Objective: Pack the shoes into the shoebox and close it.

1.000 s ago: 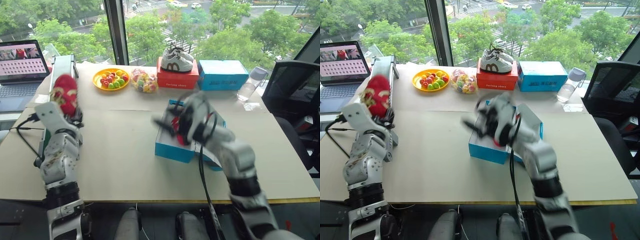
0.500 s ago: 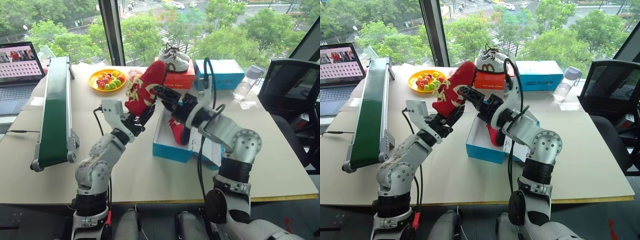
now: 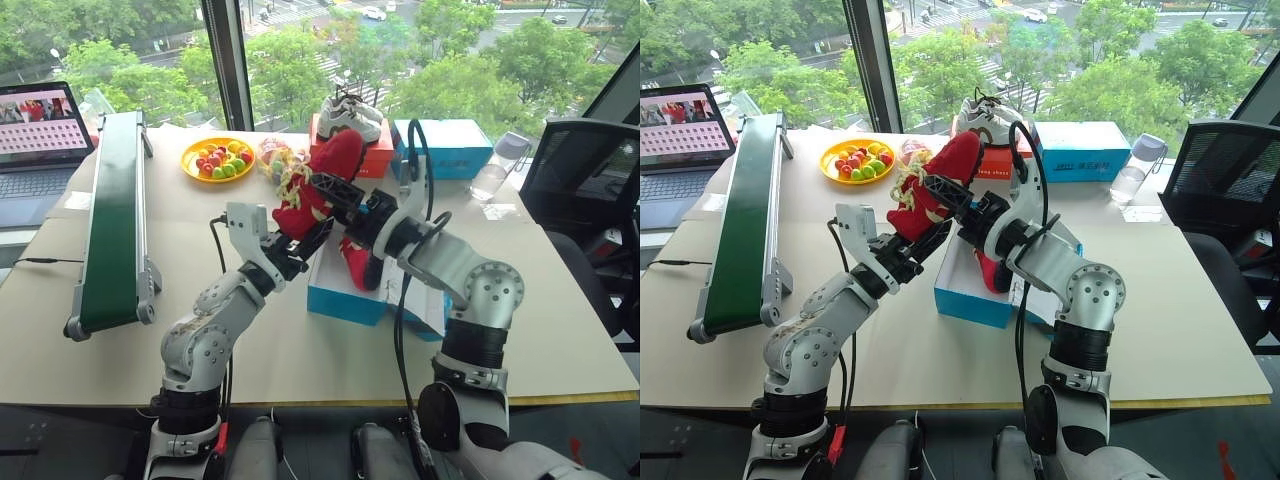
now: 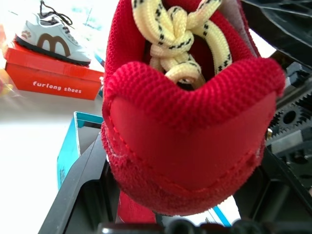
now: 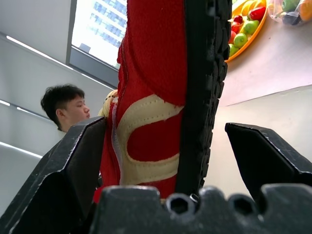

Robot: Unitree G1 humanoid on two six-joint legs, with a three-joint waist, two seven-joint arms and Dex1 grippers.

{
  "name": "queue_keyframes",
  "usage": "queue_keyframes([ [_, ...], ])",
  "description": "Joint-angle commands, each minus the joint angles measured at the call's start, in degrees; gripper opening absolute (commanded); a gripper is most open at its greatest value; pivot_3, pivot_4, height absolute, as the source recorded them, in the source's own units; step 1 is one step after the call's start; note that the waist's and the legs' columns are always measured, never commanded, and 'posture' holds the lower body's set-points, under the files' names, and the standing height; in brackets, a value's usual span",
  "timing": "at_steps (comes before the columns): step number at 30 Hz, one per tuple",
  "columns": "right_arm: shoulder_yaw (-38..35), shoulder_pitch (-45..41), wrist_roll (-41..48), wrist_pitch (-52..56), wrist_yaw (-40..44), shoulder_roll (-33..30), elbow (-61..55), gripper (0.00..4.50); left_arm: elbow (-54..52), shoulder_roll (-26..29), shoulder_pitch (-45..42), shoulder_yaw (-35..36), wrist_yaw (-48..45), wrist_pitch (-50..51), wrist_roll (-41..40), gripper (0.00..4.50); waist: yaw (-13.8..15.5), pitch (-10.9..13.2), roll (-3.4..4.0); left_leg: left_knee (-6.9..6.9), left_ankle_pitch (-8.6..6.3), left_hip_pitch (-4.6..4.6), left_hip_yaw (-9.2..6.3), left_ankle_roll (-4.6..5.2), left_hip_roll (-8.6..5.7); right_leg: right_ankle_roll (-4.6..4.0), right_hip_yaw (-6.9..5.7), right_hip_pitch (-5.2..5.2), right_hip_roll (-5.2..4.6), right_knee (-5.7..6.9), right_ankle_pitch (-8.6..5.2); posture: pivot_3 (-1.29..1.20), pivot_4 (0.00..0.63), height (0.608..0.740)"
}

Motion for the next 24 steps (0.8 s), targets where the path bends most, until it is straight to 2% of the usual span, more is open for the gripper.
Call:
queue_keyframes([
  [1, 0.5, -0.8, 1.5, -2.3, 0.0, -0.7, -0.9, 3.85, -2.7, -0.1, -0.6, -0.3, -0.6, -0.7, -0.6, 2.47, 0.0, 0.0, 0.00, -0.01, 0.00, 0.00, 0.00, 0.00, 0.00, -0.01, 0.01, 0.00, 0.00, 0.00, 0.00, 0.00, 0.150, 0.740],
  [8, 2.3, -0.7, 1.2, -3.3, 0.7, -1.9, -1.8, 1.42, -1.5, 1.6, -0.3, -1.9, -0.8, -1.8, 2.8, 2.47, 0.0, 0.0, 0.01, -0.02, 0.00, -0.01, 0.00, 0.00, 0.00, -0.01, 0.00, -0.01, 0.00, -0.03, -0.02, 0.00, 0.150, 0.740],
  [10, 3.0, -0.8, 1.2, -3.4, 1.4, -2.4, -2.3, 0.88, -1.2, 1.8, -0.3, -2.3, -0.9, -2.2, 3.7, 2.47, 0.1, 0.0, 0.01, -0.03, 0.00, -0.01, 0.00, 0.00, 0.00, -0.02, 0.00, -0.01, 0.00, -0.03, -0.02, 0.00, 0.150, 0.740],
  [12, 3.9, -0.9, 1.4, -3.5, 2.5, -3.0, -3.6, 0.88, -1.0, 2.0, 0.0, -2.6, -1.3, -2.6, 4.3, 2.47, 0.1, 0.0, 0.01, -0.03, 0.00, -0.02, 0.00, 0.00, 0.00, -0.02, 0.00, -0.01, -0.01, -0.05, -0.02, 0.00, 0.150, 0.740],
  [13, 4.4, -0.9, 1.6, -3.6, 2.9, -3.2, -4.2, 0.83, -1.0, 2.4, 0.1, -3.0, -1.2, -2.7, 5.1, 3.47, 0.1, 0.0, 0.01, -0.04, 0.00, -0.02, 0.00, 0.00, 0.00, -0.02, 0.00, -0.01, -0.01, -0.06, -0.02, 0.00, 0.150, 0.740],
  [14, 4.6, -1.0, 1.7, -3.8, 3.1, -3.4, -4.6, 0.83, -0.8, 2.9, 0.1, -3.5, -1.1, -2.4, 6.1, 3.68, 0.1, 0.0, 0.01, -0.04, 0.00, -0.02, 0.00, 0.00, 0.00, -0.02, 0.00, -0.02, 0.00, -0.07, -0.02, 0.00, 0.150, 0.740],
  [16, 4.4, -1.4, 0.4, -5.7, 2.6, -3.4, -4.7, 0.83, -0.4, 3.3, 0.3, -4.0, -1.8, -1.6, 6.1, 4.47, 0.0, 0.0, 0.03, -0.07, -0.01, -0.02, 0.00, 0.00, 0.00, -0.03, 0.00, -0.04, 0.00, -0.08, -0.03, 0.00, 0.150, 0.740],
  [19, 2.8, -2.8, -4.5, -10.2, 0.3, -4.9, -2.6, 0.83, -0.5, 5.8, 1.2, -4.6, -3.5, -2.1, 8.0, 4.47, 0.1, 0.0, 0.03, -0.08, -0.01, -0.02, 0.00, 0.00, 0.00, -0.03, 0.00, -0.04, 0.00, -0.08, -0.05, 0.00, 0.150, 0.740],
  [24, 3.1, -4.3, -6.0, -6.7, -1.7, -10.7, -0.9, 0.83, -1.1, 14.4, 3.9, -5.4, -10.4, -5.5, 12.3, 4.47, 0.1, 0.0, 0.08, -0.20, -0.01, -0.03, 0.01, 0.00, 0.01, -0.22, -0.02, -0.04, -0.01, -0.30, -0.15, 0.00, 0.150, 0.740],
])
